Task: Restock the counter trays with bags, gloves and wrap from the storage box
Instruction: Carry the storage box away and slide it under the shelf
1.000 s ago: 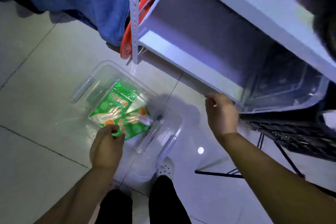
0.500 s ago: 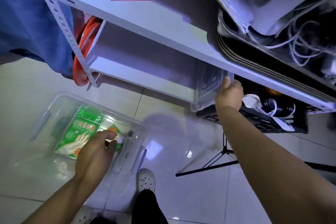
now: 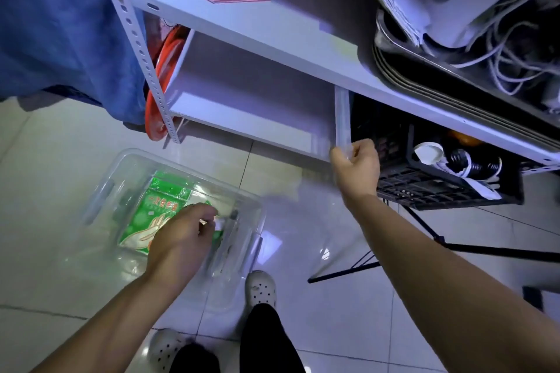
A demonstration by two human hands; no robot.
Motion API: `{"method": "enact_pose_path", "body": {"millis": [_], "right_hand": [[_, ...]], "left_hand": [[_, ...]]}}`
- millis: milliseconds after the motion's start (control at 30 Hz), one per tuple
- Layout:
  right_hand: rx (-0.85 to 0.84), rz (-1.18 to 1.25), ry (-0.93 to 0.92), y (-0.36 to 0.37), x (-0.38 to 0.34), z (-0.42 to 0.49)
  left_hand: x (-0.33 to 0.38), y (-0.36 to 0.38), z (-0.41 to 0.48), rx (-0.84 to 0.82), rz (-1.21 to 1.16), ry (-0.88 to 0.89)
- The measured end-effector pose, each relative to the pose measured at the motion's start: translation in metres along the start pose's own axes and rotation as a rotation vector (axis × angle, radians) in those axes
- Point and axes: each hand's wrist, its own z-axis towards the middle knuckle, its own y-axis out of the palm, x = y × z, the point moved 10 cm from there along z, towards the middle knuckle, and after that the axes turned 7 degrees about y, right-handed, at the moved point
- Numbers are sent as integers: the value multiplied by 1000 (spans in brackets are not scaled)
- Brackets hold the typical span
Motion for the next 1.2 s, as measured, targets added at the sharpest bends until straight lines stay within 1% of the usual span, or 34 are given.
{"method": "enact_pose_path", "body": {"millis": [33, 100, 200, 267, 367, 467, 533, 633, 700, 833, 900, 967, 1033, 1100, 1200], "right_hand": [[-12, -45, -34, 1, -1, -13], [-59, -173, -122, 5, -5, -41], [-165, -319, -308, 10, -12, -86], [-228, -381, -433, 11, -18, -115], [-303, -445, -698, 12, -28, -160], [-357, -491, -905, 19, -28, -191], [-393, -499, -993, 29, -22, -202], [-480, -522, -1068, 53, -8, -218], [-541, -571, -1084, 71, 6, -229], [-689, -646, -1053, 111, 39, -249], [-722, -594, -962, 126, 58, -251], [-698, -497, -763, 132, 82, -240], [-603, -427, -547, 131, 111, -224], [-515, -412, -357, 128, 148, -213], [-462, -416, -76, 133, 206, -206]], "left_hand": [[7, -4, 2, -22, -6, 17], [27, -16, 4, -40, 28, 114], [65, -38, 3, -27, 124, 316], [86, -45, 1, -46, 217, 459], [104, -42, -6, -132, 432, 697], [96, -31, -17, -259, 610, 839], [80, -24, -26, -323, 644, 841], [46, -15, -43, -405, 636, 723], [24, -11, -53, -414, 606, 641], [-25, -1, -65, -414, 633, 508], [-48, 6, -72, -423, 641, 467], [-69, 21, -81, -465, 674, 463], [-86, 37, -88, -517, 720, 482], [-104, 53, -92, -536, 759, 502], [-134, 75, -87, -550, 777, 510]]}}
